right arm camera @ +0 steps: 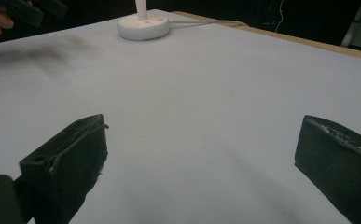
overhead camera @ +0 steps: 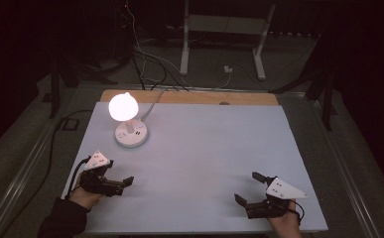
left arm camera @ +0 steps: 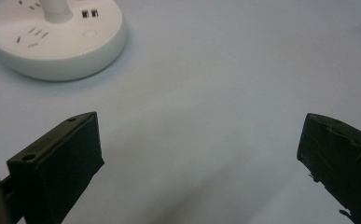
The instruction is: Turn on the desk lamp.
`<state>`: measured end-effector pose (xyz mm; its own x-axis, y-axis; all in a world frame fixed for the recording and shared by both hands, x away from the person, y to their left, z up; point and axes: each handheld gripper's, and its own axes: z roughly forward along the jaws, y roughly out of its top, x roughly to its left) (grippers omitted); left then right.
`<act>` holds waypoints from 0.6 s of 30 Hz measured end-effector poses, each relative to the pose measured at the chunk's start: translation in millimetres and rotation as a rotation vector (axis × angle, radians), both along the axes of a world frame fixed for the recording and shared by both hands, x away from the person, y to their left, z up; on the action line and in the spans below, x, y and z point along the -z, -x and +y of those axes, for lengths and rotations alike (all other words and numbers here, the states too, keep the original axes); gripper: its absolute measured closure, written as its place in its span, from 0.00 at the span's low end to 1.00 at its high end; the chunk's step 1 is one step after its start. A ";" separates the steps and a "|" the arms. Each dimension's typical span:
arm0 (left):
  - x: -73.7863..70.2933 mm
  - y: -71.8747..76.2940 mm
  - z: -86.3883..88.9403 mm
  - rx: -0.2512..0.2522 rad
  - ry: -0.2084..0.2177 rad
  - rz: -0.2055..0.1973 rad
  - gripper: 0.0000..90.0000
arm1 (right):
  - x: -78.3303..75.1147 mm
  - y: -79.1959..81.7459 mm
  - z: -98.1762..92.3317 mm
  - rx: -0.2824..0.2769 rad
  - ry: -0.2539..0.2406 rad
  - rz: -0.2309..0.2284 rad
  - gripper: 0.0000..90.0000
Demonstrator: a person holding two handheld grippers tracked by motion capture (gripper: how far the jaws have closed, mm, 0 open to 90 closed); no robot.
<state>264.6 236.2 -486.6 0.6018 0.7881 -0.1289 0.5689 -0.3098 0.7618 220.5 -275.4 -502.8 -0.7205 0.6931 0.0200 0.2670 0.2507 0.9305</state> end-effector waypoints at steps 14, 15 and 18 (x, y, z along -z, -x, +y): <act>10.8 23.7 7.9 -0.010 0.013 0.013 0.00 | 0.0 0.0 0.4 -0.001 0.001 0.003 0.02; 11.9 25.4 9.0 -0.010 0.014 0.011 0.01 | 0.3 0.1 0.6 -0.002 0.001 0.004 0.02; 16.9 27.9 13.0 -0.002 0.029 0.011 0.01 | 0.2 0.4 0.9 -0.005 0.004 0.004 0.02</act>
